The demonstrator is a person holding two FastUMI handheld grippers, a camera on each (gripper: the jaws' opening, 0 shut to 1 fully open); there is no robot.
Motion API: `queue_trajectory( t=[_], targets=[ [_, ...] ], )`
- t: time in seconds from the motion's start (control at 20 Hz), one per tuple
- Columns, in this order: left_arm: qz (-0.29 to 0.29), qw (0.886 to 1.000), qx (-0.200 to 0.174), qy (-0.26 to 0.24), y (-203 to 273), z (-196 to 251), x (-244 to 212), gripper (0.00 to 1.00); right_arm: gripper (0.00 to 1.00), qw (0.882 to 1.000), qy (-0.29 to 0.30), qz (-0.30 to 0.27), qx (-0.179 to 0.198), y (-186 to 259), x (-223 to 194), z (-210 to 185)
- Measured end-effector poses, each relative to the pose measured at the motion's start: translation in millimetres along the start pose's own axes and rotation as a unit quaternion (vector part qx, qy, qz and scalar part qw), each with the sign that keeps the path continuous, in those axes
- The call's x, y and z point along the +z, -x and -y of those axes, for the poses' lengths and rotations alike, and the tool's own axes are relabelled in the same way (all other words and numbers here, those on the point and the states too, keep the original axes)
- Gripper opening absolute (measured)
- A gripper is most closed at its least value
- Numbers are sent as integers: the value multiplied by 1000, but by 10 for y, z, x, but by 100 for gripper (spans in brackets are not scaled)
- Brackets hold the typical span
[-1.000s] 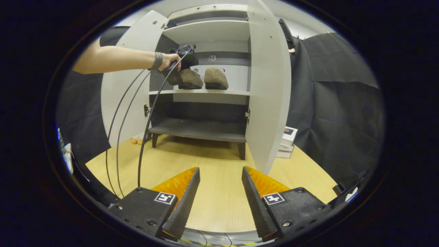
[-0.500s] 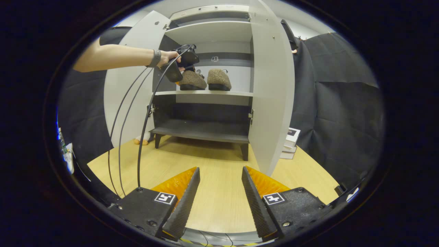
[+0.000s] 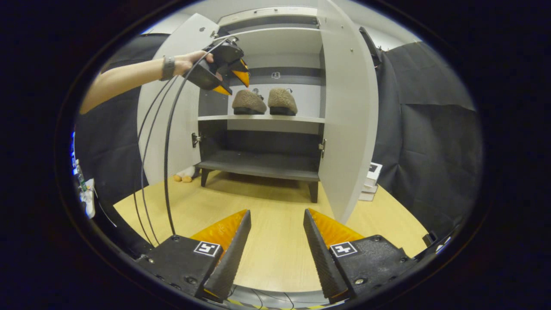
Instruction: Grab one shoe with the right hand and put it into the shoe cabinet, grab the other shoe with the left hand and put it into the shoe cabinet; then close the right door with the right hand and the left door with the left hand.
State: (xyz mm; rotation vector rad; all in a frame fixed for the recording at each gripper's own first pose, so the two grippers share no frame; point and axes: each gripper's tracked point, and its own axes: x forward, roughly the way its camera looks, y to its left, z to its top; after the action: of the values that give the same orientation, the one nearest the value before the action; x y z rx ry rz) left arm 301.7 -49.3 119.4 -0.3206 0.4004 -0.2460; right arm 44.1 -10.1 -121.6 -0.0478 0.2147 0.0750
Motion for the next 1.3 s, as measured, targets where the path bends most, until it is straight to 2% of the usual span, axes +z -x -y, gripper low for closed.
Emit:
queue_trajectory(
  t=[0.05,0.1,0.15,0.2,0.3,0.35,0.4,0.45,0.6,0.7,0.8,0.95,1.05,1.3],
  targets=[
    [21,1000,-11,-11,154,40,-8,87,79,1000,2,1,3,-2,9,-18],
    [45,999,-22,-20,307,79,-8,72,80,1000,3,1,5,0,17,-32],
    [64,997,-27,-29,454,99,-25,88,79,1000,2,1,7,8,27,-37],
    [80,996,-29,-37,613,102,-61,72,80,1000,0,2,8,6,53,-43],
    [103,993,-29,-47,877,79,-165,75,79,1000,-3,7,8,7,109,-29],
    [116,992,-27,-49,1010,53,-219,90,80,1000,-5,10,7,12,144,-10],
    [132,989,-29,-56,1131,38,-276,75,79,1000,-6,13,6,44,173,9],
    [145,987,-27,-70,1249,28,-347,75,80,1000,-9,15,3,52,205,18],
    [176,977,-7,-123,1581,-19,-617,75,80,1000,-13,22,-4,65,302,96],
    [188,972,3,-139,1769,-31,-841,75,79,999,-9,30,-15,75,394,198],
    [200,968,14,-153,1936,-48,-1018,82,79,999,-8,39,-24,113,481,278],
    [212,958,42,-186,2109,-144,-1265,84,80,998,-19,45,-29,196,547,347],
    [210,956,51,-197,2184,-160,-1473,93,78,998,-19,48,-36,239,573,385],
    [199,958,79,-193,2337,-287,-1964,93,80,997,-31,61,-37,337,638,386]
  ],
)
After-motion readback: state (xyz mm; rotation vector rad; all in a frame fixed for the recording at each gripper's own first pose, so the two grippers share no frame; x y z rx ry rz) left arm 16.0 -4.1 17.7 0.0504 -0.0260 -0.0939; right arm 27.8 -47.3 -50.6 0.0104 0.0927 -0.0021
